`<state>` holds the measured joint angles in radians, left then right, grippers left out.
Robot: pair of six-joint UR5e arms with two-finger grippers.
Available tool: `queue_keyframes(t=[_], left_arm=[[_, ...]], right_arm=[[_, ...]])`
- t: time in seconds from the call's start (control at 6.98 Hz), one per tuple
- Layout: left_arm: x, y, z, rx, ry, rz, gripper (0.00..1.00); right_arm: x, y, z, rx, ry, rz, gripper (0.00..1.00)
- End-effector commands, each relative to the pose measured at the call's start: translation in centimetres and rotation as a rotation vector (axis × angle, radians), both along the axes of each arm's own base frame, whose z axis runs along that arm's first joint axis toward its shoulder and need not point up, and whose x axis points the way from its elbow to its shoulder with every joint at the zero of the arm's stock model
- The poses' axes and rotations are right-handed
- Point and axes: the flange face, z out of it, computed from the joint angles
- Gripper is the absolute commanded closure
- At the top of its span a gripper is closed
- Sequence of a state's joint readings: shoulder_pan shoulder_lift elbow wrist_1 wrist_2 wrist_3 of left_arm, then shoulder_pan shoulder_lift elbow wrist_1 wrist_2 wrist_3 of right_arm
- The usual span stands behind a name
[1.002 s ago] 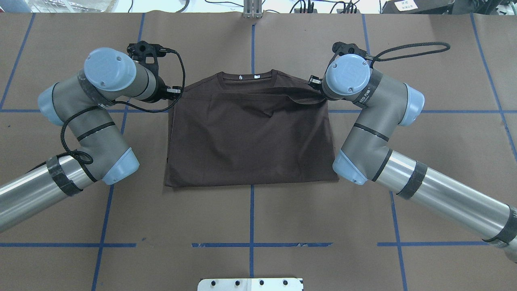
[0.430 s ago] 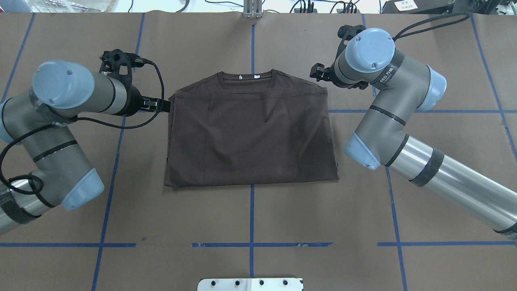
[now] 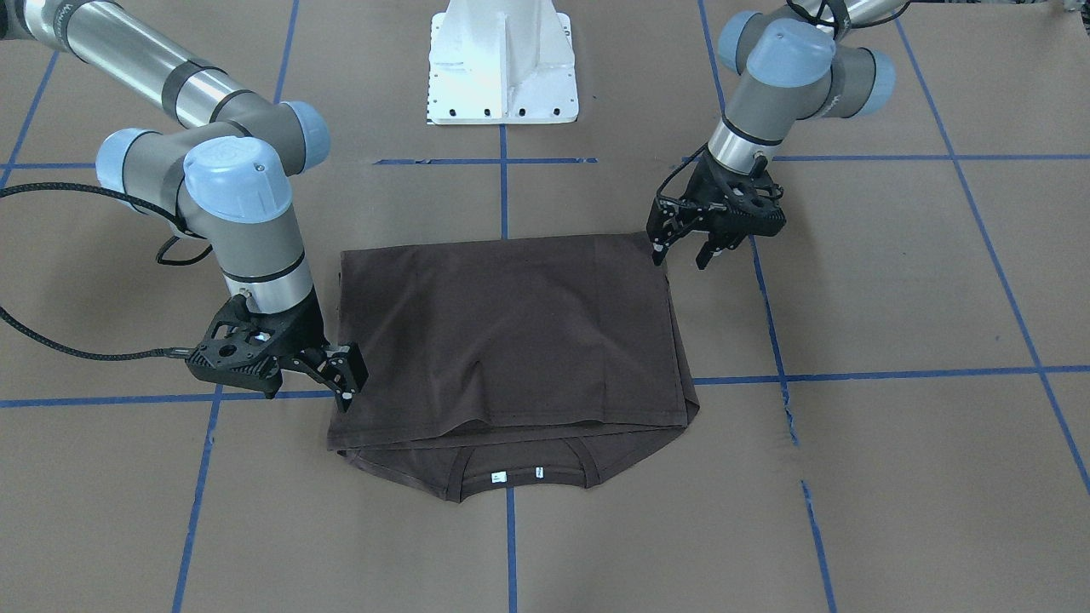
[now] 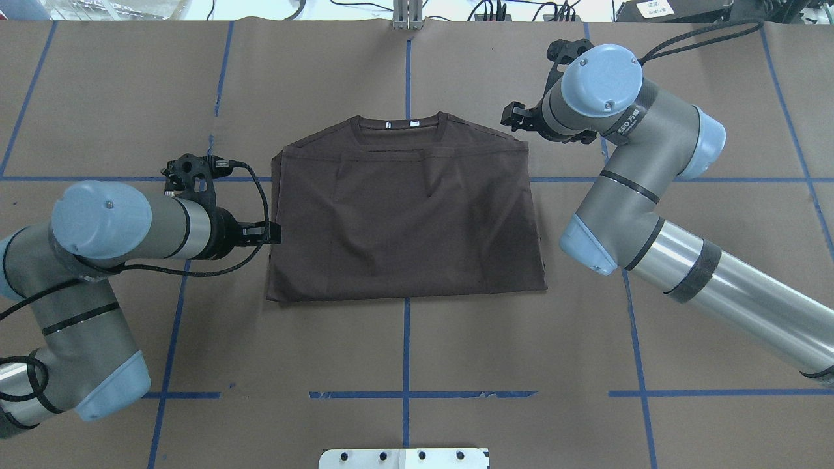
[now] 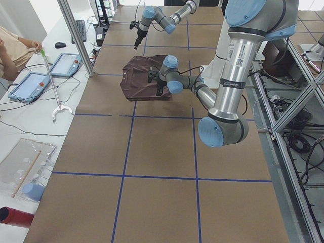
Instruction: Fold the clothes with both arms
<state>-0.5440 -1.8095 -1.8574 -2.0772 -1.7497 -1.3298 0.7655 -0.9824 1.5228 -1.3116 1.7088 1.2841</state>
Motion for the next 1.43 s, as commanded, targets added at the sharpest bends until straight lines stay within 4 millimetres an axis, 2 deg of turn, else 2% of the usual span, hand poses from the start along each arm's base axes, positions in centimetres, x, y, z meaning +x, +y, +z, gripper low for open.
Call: queue_keyframes(t=[0.0,0.29,0.57,0.72,0.86,1.0,1.29], left_arm=[[2.4,4.1,1.9,-0.085,0.031,-0.035,0.51],[3.5,5.3,2.2,-0.092,0.026,-0.023,0.51],[3.7,5.4,2.4,-0.090,0.022,-0.020,0.54],[3.8,5.6,2.4,-0.093,0.019,-0.018,0.62],[4.0,5.6,2.6,-0.093,0.018,-0.014,0.83],[4.2,5.9,2.5,-0.091,0.018,-0.007,1.00],[4.0,6.0,2.4,-0.086,0.018,-0.003,1.00]], right_arm=[[0.1,0.1,0.0,0.001,-0.001,0.000,0.00],[0.1,0.1,0.1,-0.001,0.000,0.001,0.00],[0.1,0.1,0.2,-0.003,0.000,0.002,0.00],[0.1,0.1,0.2,-0.003,0.000,0.002,0.00],[0.1,0.1,0.2,-0.004,0.000,0.003,0.00],[0.1,0.1,0.2,-0.004,0.000,0.003,0.00],[0.1,0.1,0.4,-0.007,0.001,0.004,0.00]])
